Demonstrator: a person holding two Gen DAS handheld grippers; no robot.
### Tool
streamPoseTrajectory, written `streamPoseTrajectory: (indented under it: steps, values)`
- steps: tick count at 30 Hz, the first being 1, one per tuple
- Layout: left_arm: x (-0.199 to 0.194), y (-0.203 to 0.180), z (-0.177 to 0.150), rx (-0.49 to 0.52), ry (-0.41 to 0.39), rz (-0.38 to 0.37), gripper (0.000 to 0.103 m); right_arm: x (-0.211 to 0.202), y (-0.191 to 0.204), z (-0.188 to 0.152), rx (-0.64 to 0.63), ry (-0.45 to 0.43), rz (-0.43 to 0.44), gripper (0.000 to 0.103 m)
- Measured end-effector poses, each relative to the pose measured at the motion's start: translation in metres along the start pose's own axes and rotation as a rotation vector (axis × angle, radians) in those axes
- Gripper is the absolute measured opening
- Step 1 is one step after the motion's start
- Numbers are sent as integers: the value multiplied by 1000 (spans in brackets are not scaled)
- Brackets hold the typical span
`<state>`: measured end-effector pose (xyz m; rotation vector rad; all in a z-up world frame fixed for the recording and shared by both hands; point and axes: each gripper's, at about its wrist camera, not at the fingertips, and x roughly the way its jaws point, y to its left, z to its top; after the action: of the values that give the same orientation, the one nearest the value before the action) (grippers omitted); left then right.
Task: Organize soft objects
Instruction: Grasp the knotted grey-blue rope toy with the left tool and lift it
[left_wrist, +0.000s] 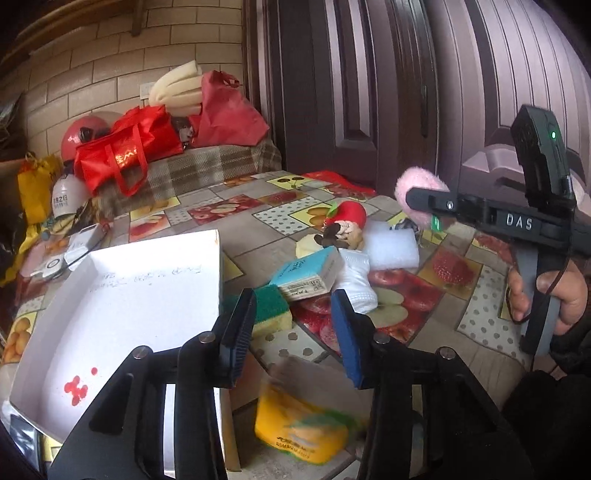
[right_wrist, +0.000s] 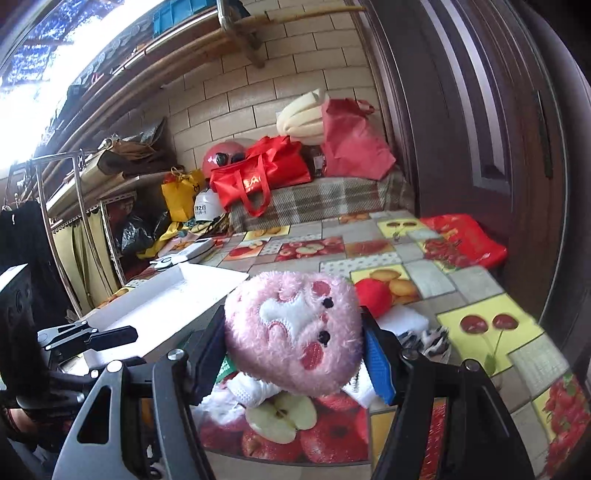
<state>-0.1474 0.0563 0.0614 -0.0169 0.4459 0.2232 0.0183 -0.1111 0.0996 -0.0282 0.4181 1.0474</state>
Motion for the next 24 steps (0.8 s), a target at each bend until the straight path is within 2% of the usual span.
streamPoseTrajectory:
  steps: [2,7,11,13,17,20,24]
  values:
    - [-5,5,-1,-28,-20,-8,41,6,-4,-5,30,19,8,67]
    - [-7,10,-2,-50,18,-32,42,8,-13,-16,61,46,21,67]
    - [-27,11,-4,-29,58,-164,43,6,-16,-18,74,45,35,67]
    - [-35,3,-6,28,102,-245,44,7,-15,-18,76,49,40,67]
    - [-44,-37,-14,216,185,-346,44,5,-14,-20,75,48,49,67]
    - [-37,-57,-21,275,238,-349,44,6,-15,-20,80,55,54,67]
    - [-20,-48,-25,201,302,-313,44,6,-14,-20,81,57,59,67]
